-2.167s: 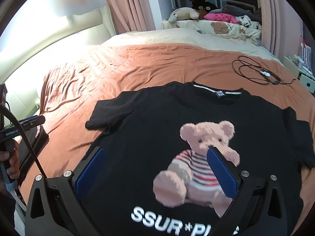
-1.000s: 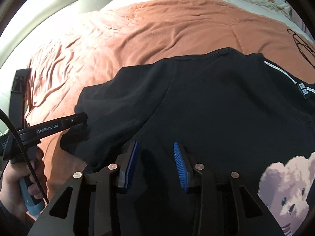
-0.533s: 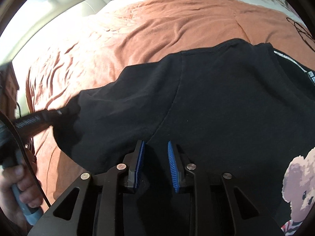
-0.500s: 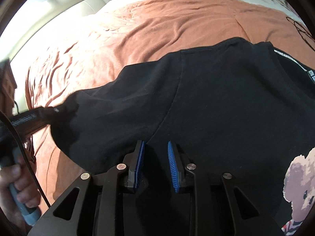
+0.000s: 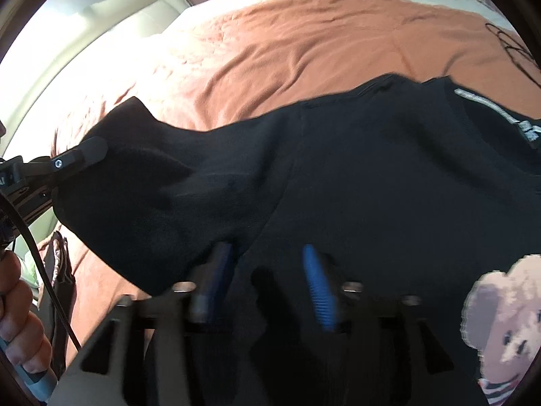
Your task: Fold small clothes
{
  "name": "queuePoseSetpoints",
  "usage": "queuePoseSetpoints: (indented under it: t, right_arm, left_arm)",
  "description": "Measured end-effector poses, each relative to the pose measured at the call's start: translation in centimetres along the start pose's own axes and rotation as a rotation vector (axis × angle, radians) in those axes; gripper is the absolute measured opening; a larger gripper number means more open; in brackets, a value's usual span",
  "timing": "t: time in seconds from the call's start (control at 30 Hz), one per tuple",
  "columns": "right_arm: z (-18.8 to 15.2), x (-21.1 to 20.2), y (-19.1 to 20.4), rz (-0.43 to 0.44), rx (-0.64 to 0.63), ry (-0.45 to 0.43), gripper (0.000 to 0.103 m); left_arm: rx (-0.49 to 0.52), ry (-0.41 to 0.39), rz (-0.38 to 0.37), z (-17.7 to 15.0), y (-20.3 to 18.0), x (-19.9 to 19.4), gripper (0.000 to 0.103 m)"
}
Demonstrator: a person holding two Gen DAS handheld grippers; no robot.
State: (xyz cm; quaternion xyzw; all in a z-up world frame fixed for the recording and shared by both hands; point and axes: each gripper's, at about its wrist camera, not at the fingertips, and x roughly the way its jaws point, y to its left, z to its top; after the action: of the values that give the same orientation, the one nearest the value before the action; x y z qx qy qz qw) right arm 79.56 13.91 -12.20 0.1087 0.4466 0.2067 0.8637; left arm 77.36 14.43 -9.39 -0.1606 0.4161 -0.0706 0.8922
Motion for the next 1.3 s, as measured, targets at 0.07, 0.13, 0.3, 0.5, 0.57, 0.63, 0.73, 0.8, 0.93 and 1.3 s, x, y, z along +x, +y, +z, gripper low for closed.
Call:
queuePoseSetpoints:
  t: [0.07, 0.13, 0.3, 0.5, 0.57, 0.63, 0.73, 0.8, 0.93, 1.3]
  right_arm:
    - [0.1, -1.5, -0.7, -0.004, -0.005, -0.021, 0.057]
    - [0.1, -2.5, -1.5, -0.005, -0.006, -0.026, 0.057]
    - [-0.7, -5.6, -4.5, -0.023, 0.015, -0.055, 0.057]
    - [-1.7, -9.7, -7.9, -0.042, 0.044, -0.088, 0.057]
    - [-2.3, -10.8, -8.9, -0.044, 0.053, -0.098, 0.057]
    - [-2.6, -11.5, -9.5, -0.050, 0.056, -0.104, 0.057]
    - [-3.1, -12.1, -10.9, -0.055, 0.085, -0.105, 0.057]
    - [-3.4, -12.4, -11.6, -0.055, 0.098, -0.110, 0.057]
    - [-3.9, -12.6, -13.0, -0.058, 0.118, -0.108, 0.057]
    - [-3.6, -11.7, -13.8, -0.021, 0.163, -0.096, 0.057]
  left_arm:
    - [0.014, 0.001, -0.005, 0.2, -1.2, 0.1, 0.006]
    - [0.027, 0.004, -0.013, 0.3, -2.6, 0.3, 0.006]
    - [0.048, 0.023, -0.038, -0.2, -5.7, 0.8, 0.006]
    - [0.086, 0.054, -0.059, -1.1, -9.1, 2.0, 0.006]
    - [0.095, 0.070, -0.082, -1.5, -10.1, 2.6, 0.006]
    - [0.107, 0.088, -0.095, -2.0, -11.1, 3.3, 0.006]
    - [0.105, 0.116, -0.112, -2.7, -12.0, 4.6, 0.006]
    - [0.105, 0.142, -0.130, -3.3, -12.8, 5.9, 0.006]
    - [0.108, 0.200, -0.181, -4.5, -14.0, 7.8, 0.007]
    - [0.090, 0.162, -0.191, -3.5, -10.9, 5.3, 0.051]
